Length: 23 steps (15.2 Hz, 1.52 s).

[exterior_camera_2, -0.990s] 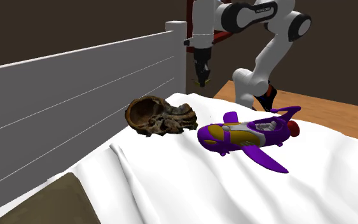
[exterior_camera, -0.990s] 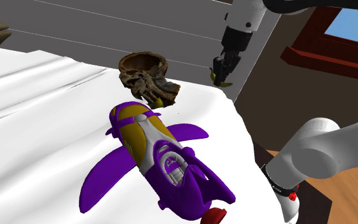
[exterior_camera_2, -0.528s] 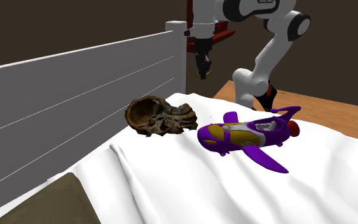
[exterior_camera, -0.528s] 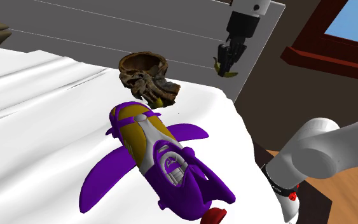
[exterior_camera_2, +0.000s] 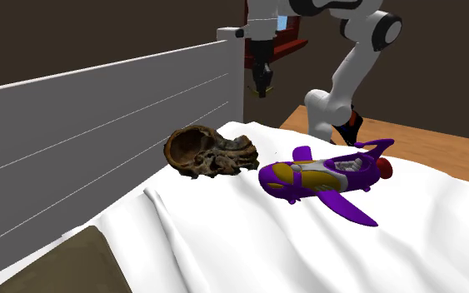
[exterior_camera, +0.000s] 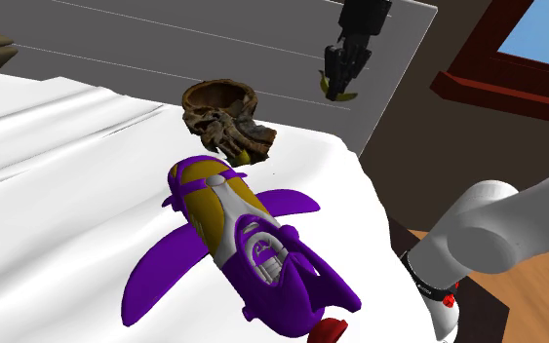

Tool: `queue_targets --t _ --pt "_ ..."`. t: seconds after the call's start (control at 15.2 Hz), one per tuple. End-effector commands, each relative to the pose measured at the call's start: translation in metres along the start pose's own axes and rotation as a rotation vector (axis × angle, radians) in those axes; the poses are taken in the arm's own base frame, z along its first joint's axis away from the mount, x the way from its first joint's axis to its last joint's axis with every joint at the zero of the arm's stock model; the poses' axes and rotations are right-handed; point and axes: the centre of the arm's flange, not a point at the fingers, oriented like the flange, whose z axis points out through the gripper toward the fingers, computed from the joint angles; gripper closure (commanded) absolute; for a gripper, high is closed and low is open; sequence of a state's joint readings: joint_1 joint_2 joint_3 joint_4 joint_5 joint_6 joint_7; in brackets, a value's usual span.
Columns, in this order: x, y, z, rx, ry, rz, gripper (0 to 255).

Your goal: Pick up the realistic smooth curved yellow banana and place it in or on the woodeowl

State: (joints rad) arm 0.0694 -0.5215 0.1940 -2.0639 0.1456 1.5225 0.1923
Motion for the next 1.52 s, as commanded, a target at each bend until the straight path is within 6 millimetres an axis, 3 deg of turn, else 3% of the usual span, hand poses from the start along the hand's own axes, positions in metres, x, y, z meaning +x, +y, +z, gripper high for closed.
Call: queue_targets --t 0.0,0.99,1.06,1.45 --pt "0.022 -0.011 -0.001 0.0 0.0 0.0 255" --pt "0.192 -0.113 0.002 0.0 0.0 0.0 255" --pt "0.199 -0.117 0.002 0.0 0.0 0.0 255" --pt "0.2 -0.116 0.034 0.0 0.0 0.0 255"
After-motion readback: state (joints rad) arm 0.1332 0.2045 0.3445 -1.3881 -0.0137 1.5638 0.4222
